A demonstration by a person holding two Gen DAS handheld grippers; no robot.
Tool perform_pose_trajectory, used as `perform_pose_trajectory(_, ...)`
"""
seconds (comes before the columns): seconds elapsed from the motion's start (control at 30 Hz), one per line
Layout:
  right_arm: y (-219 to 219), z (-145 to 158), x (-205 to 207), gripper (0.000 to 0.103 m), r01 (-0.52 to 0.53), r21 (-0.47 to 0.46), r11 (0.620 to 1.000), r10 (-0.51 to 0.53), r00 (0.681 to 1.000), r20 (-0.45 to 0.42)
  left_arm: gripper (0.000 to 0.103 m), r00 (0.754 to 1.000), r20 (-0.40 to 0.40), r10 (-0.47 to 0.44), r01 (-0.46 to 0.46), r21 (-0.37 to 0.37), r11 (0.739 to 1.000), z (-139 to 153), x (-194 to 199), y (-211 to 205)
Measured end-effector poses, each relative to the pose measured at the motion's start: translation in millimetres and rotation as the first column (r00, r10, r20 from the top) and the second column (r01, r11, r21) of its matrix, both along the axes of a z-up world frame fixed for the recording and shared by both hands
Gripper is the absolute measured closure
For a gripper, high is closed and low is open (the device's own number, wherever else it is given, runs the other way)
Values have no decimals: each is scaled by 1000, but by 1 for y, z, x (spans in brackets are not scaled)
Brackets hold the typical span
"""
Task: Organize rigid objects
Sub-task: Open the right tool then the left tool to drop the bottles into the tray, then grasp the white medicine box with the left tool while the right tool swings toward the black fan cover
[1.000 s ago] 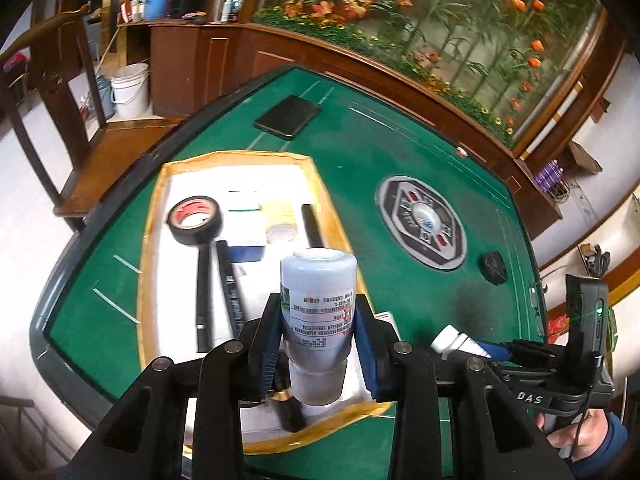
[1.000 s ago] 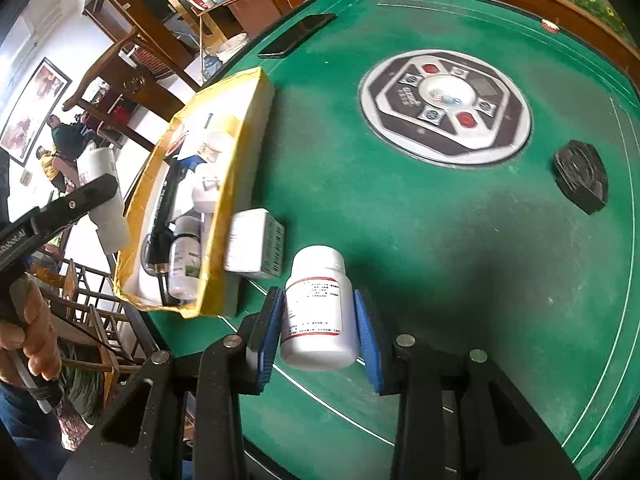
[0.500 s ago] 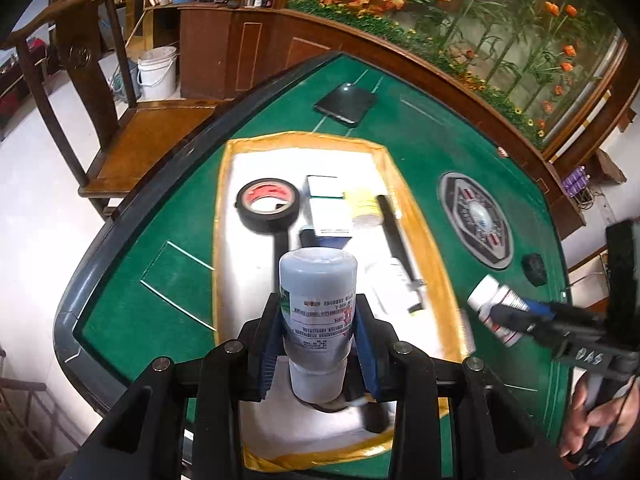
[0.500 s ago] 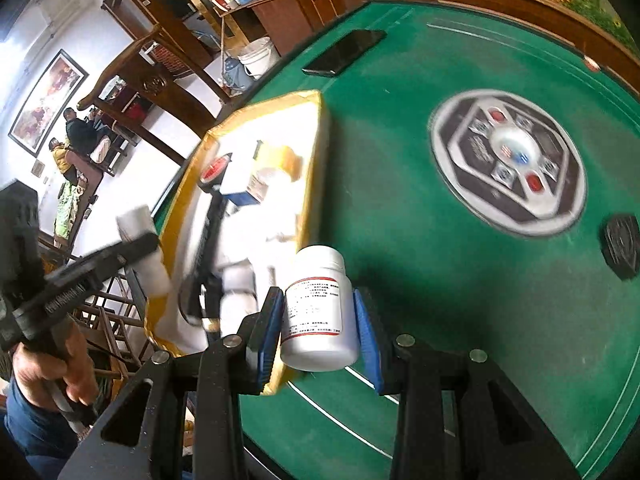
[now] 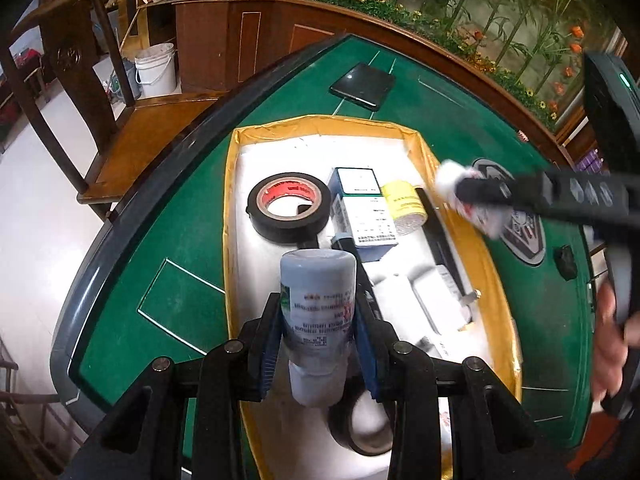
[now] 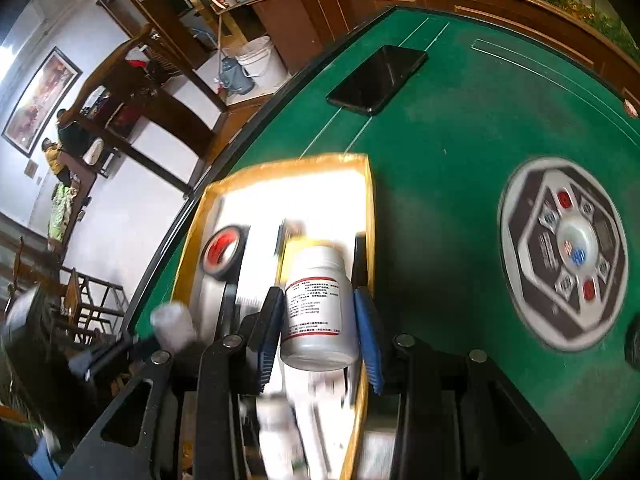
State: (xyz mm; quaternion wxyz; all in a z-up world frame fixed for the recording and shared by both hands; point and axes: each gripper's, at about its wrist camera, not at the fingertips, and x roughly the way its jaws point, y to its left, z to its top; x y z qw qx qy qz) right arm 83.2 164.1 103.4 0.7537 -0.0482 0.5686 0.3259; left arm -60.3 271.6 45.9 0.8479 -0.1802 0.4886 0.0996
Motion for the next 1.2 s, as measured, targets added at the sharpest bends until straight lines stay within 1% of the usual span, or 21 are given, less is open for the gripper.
perform_pose_trajectory(0.13,25,-7,20,68,4,-28,1000,-3,999,32,67,1000,-9,-3,3,8,1000,-6,3,4)
perform_pose_trajectory(0.23,42,-14,31,68,10,-37,999,-9,1000,23,67,1000,-23,-7,8,10,1000,-11,5,5)
perform_pose_trajectory(0.3,53,-21,36,68,7,-68,998,-4,999,43,67,1000,-24,-9,10,8,1000,-13,5,6)
perform_pose_trajectory(0.5,63,-36,44,68,13,-93,996,-10,999,38,67,999,-25,-21,21,7,1000,-15,6,6)
perform_pose_trajectory(0.63,64,-42,48,68,23,-87,996,-20,999,34,67,1000,-26,-12,12,6,1000,-18,7,6)
perform_pose_trajectory(0.7,63,-41,47,66,17,-85,996,-14,999,30,66,1000,-27,-6,6,1,1000,-17,8,6)
perform_pose_trajectory(0.73,62,-39,47,62,12,-78,997,-10,1000,27,66,1000,-25,-4,4,-1,1000,-17,8,7)
perform_pose_trajectory(0.77,61,-37,46,55,8,-69,998,-6,1000,25,63,1000,-23,-1,1,-7,1000,-17,7,7)
perform_pose_trajectory(0.8,60,-34,45,50,5,-60,998,-3,1000,28,61,1000,-21,-1,1,-14,1000,-17,7,7)
perform_pose_trajectory(0.83,57,-29,43,43,8,-57,998,-6,999,38,61,1000,-21,0,-1,-15,1000,-15,7,6)
perform_pose_trajectory(0.9,52,-21,40,43,10,-32,999,-8,999,43,58,1000,-16,6,-6,-11,1000,-13,6,5)
perform_pose_trajectory(1.07,37,-9,35,42,12,15,1000,-13,999,30,57,1000,-6,21,-21,-24,1000,-7,2,4)
perform_pose_trajectory(1.2,6,2,29,42,38,59,998,-39,999,26,57,1000,8,23,-23,-27,999,1,-4,-1)
